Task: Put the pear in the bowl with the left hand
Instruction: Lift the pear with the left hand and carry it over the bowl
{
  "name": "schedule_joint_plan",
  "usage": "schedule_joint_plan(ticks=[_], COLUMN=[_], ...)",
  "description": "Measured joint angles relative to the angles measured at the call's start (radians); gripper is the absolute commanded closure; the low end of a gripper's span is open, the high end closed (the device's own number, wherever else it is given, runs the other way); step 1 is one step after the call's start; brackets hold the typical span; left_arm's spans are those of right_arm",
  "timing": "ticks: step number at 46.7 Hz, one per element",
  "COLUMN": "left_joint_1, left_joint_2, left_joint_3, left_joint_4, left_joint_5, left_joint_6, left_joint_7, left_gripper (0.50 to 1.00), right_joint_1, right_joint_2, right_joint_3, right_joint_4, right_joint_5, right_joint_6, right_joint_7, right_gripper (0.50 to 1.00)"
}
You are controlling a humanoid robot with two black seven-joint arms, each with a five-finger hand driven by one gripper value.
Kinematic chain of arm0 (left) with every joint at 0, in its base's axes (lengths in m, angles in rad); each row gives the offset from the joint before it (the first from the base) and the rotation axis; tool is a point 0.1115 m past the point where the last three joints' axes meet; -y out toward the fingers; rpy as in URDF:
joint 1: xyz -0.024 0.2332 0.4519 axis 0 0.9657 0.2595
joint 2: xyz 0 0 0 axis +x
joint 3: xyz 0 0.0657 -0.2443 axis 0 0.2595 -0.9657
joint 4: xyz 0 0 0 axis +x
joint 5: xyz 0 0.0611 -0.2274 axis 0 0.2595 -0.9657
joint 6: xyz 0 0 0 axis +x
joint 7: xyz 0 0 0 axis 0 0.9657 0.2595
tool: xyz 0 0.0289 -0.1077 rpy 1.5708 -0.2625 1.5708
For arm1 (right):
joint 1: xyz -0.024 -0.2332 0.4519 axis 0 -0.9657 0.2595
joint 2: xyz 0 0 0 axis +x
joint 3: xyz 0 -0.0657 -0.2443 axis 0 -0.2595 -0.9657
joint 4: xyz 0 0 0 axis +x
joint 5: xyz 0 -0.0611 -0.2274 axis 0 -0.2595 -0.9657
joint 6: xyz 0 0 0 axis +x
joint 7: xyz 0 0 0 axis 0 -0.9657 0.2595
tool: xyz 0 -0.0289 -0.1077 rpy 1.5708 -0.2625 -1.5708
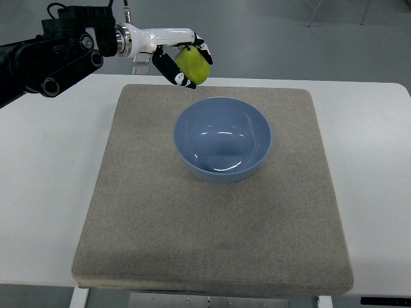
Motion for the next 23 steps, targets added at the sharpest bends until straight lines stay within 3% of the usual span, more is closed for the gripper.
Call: schedule_joint_plan(ticks=[23], left_joint_1=[0.021], left_joint_2=[0.002], left_joint_3=[0.008], left_joint_4=[-0.204], left_joint_5=[0.011], left_joint_6=[-0.027], left_joint_7=[0.001], left_gripper=[0.787], right_joint_1=[0.001], right_joint_2=[0.0], right_joint_3=[0.0], right_joint_4=[0.0], right_joint_5=[0.0], right_joint_6=[0.0], right_joint_7=[0.0], right_gripper=[0.574])
